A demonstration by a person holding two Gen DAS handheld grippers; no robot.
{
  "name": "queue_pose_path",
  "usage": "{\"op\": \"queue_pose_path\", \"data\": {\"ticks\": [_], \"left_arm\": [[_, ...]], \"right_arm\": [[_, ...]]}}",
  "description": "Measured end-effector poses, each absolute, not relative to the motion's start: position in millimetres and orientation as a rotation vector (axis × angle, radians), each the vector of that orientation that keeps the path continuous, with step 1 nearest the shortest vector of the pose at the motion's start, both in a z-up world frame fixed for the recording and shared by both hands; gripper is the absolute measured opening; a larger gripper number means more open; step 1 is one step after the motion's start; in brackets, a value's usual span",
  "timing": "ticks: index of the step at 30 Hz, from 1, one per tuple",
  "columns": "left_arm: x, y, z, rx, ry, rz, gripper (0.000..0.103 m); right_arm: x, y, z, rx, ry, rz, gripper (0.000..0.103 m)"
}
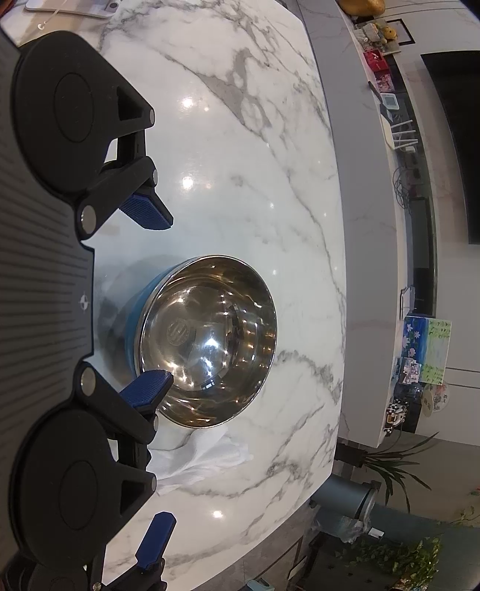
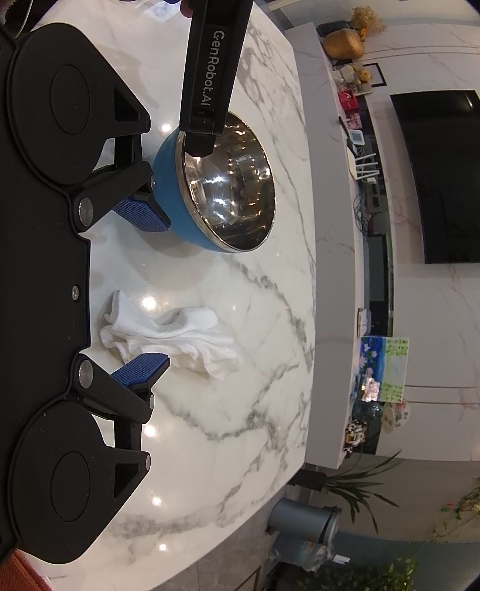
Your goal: Clean bowl
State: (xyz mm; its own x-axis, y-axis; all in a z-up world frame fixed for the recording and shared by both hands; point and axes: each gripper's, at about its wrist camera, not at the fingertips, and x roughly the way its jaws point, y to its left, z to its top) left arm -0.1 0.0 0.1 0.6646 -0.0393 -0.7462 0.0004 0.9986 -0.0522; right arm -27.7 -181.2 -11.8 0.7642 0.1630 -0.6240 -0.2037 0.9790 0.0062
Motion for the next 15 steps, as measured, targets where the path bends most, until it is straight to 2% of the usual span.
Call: {"op": "queue_pose_path", "data": {"ticks": [15], "left_arm": [[-1.3,-7.0,-0.5,-0.046,0.845,-0.028,0.083]], "right_arm": [[-28.7,-180.3,-12.0,-0.064,0.681,0.211,0.07]]}}
